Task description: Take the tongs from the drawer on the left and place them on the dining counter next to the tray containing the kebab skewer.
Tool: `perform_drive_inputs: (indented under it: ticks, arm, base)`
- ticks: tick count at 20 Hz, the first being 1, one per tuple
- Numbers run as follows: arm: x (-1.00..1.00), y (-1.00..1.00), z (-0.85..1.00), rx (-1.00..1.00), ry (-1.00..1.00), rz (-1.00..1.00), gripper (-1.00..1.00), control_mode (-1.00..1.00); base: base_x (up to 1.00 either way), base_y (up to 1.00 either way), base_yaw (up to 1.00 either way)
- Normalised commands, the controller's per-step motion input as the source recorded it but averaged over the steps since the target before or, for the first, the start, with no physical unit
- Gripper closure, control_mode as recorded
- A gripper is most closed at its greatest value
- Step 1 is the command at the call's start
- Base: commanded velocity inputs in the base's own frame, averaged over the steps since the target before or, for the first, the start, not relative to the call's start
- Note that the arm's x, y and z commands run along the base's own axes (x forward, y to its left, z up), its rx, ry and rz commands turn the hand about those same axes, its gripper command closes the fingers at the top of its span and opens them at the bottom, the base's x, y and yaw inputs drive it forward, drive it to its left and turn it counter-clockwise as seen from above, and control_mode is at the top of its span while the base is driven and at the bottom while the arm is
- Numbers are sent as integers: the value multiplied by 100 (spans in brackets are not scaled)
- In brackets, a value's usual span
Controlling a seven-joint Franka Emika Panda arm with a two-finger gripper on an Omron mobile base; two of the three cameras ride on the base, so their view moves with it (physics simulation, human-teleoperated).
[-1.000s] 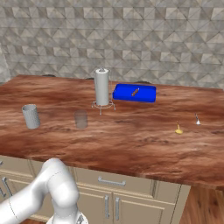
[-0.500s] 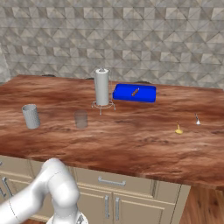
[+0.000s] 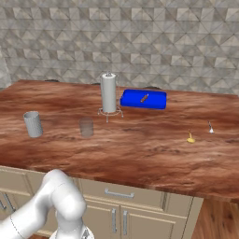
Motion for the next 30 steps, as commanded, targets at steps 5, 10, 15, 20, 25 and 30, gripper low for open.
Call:
perform_drive_inputs:
  ticks: [5, 10, 15, 20, 25, 30]
  arm:
    - [-36, 0, 0, 0, 0, 2, 100, -100]
    - [-42, 0, 0, 0, 0, 1, 100, -100]
    - [-42, 0, 0, 0, 0, 1, 100, -100]
    - [-42, 0, 0, 0, 0, 1, 100, -100]
    - [-42, 0, 0, 0, 0, 0, 100, -100]
    - [-46, 0, 0, 0, 0, 0, 100, -100]
  base:
    - [0, 0, 0]
    - [0, 0, 0]
    - [0, 0, 0]
    - [0, 0, 0]
    - [0, 0, 0]
    - [0, 0, 0]
